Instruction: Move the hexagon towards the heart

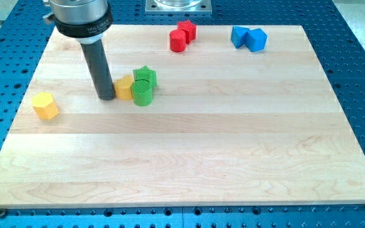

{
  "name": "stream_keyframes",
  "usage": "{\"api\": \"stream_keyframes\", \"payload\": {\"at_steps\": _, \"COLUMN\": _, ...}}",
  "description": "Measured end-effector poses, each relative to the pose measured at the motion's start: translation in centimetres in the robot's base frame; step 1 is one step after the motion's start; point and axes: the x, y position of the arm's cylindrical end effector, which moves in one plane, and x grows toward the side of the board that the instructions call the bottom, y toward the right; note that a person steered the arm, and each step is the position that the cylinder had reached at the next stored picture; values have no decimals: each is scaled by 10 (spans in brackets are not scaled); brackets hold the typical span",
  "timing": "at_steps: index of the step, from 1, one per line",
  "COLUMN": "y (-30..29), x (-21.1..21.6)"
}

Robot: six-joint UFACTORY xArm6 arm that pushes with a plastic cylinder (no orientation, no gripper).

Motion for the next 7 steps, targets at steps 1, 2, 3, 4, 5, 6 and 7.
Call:
{"api": "stream_keyframes", "payload": {"at_steps": 1, "y": 14, "x": 18}}
{"api": "stream_keyframes", "payload": {"at_steps": 2, "y": -45, "x": 104}}
{"api": "stream_keyframes", "payload": {"at_steps": 3, "y": -168, "x": 126}}
{"api": "stream_keyframes", "payload": {"at_steps": 4, "y": -166, "x": 101}}
{"api": "stream_keyframes", "payload": {"at_steps": 5, "y": -129, "x": 66}}
{"api": "stream_keyframes", "payload": {"at_steps": 6, "y": -104, "x": 43}}
{"api": "stream_keyframes", "payload": {"at_steps": 7, "y": -110, "x": 31}}
